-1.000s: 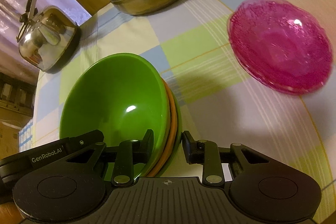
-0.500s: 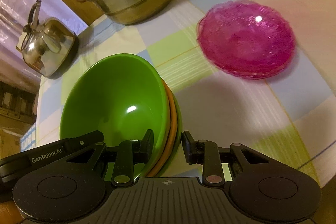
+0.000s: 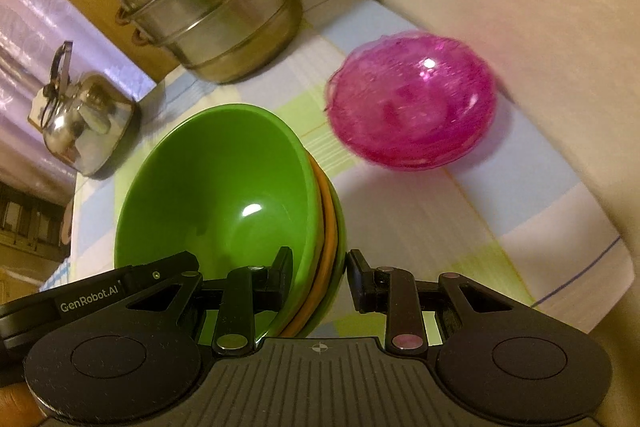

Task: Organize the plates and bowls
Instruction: 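Lift the bowl stack with both tools and carry it over the pink plates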

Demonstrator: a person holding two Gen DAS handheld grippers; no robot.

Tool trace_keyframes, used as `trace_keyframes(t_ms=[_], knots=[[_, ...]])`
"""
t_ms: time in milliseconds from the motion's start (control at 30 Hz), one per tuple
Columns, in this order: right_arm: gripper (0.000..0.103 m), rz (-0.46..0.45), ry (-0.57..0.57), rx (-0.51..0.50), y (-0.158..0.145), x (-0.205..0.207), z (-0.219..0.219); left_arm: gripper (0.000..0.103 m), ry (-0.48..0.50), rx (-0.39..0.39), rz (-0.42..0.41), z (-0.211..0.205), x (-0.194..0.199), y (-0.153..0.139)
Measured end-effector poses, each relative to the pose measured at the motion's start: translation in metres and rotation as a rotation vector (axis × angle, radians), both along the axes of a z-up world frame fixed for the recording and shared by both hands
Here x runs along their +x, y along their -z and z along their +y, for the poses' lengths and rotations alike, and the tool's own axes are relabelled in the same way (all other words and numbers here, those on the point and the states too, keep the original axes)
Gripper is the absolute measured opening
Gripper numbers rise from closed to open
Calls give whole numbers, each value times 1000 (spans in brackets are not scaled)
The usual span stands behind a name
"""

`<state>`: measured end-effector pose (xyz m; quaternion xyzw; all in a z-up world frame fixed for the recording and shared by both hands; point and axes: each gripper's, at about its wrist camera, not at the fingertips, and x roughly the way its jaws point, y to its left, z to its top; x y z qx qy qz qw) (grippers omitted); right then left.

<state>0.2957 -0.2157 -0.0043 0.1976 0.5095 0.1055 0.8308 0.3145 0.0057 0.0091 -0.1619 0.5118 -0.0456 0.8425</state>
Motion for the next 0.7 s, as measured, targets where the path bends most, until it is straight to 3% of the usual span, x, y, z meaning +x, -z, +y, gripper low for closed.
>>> trace_keyframes(t_ms=[700], knots=[[30,-39,114,12,-19,11,-68,22,110,15,-33,-70,46,-19]])
